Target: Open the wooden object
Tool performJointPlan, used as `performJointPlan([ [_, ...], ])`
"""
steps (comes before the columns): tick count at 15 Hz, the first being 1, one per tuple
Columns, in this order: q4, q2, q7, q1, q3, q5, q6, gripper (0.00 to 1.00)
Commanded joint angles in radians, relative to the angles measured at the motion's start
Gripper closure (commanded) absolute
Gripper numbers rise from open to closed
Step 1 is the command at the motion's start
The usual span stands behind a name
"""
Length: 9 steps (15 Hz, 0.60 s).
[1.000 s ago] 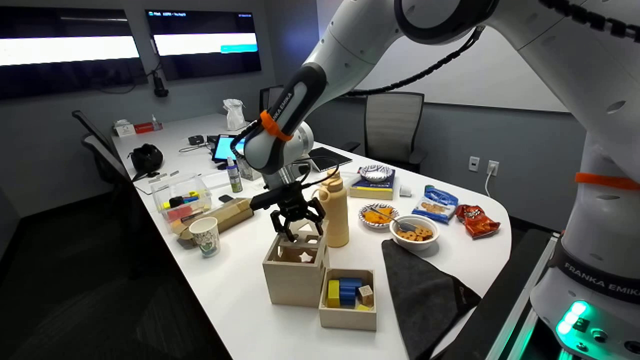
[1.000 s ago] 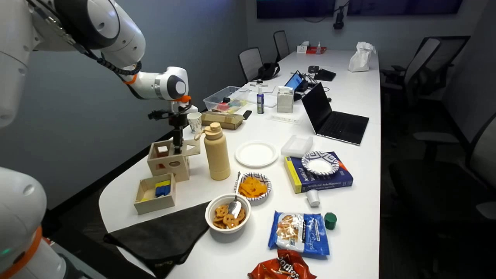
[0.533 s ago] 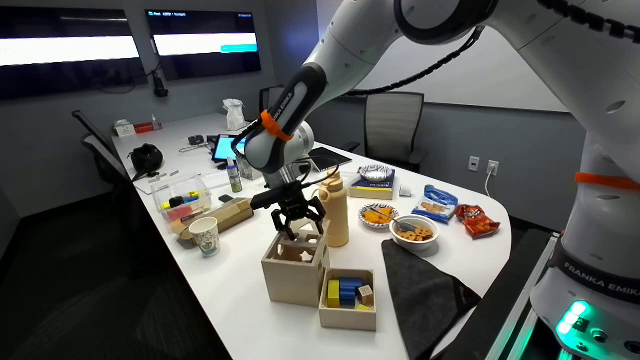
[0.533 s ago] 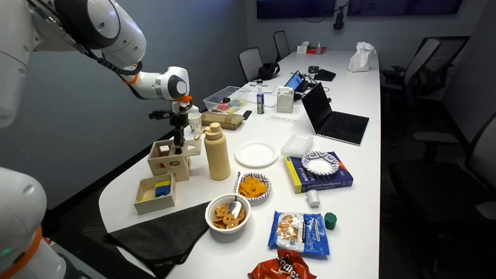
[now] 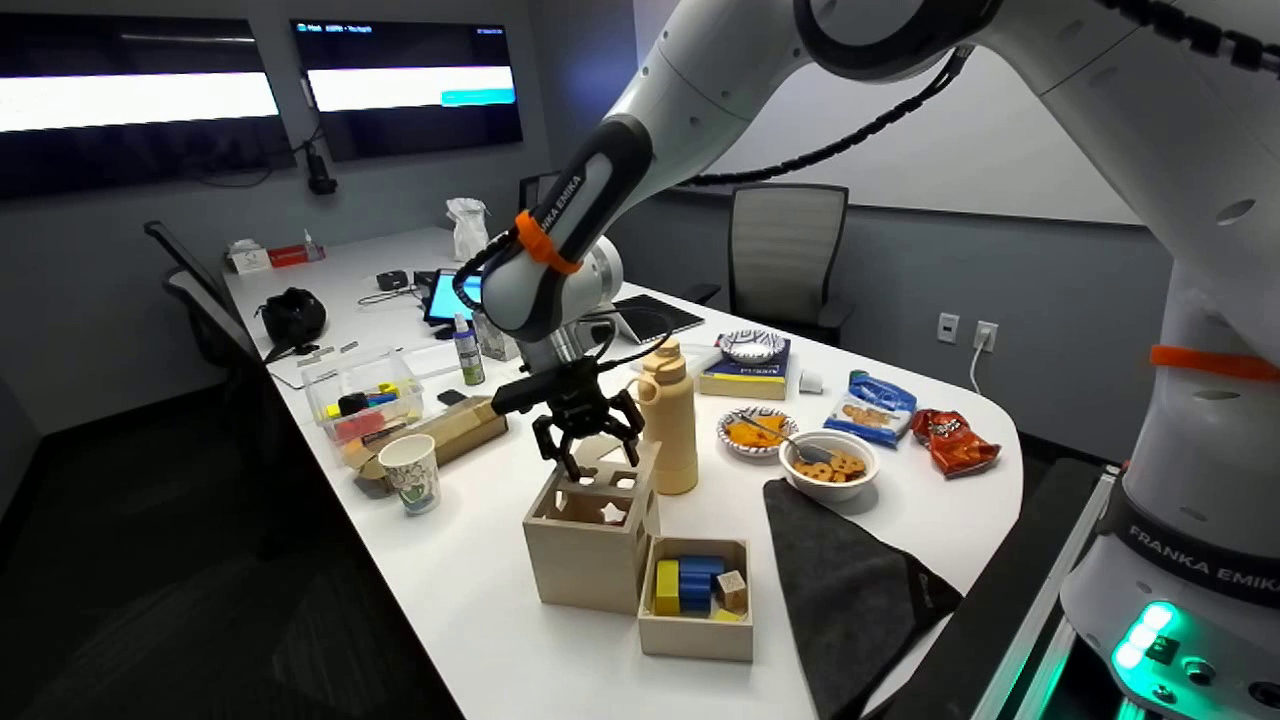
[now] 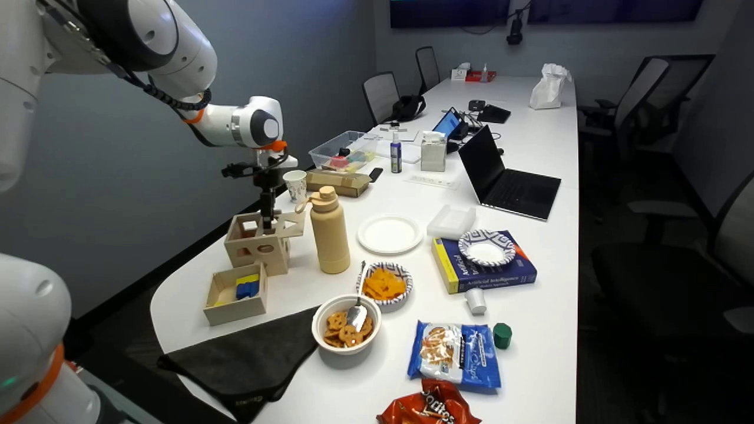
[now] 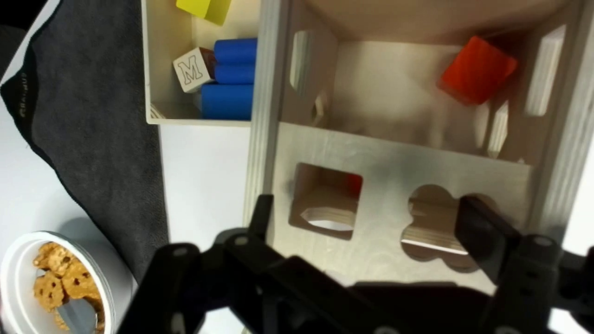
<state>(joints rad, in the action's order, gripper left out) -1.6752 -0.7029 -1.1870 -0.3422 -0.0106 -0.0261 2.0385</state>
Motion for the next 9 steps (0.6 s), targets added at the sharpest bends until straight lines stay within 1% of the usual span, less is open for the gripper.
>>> performJointPlan([
  [1, -0.046, 0.074, 0.009, -0.003, -0.019, 0.014, -0.007, 0.00],
  [9, -0.071, 0.171, -0.006, -0.026, -0.044, 0.039, -0.027, 0.00],
])
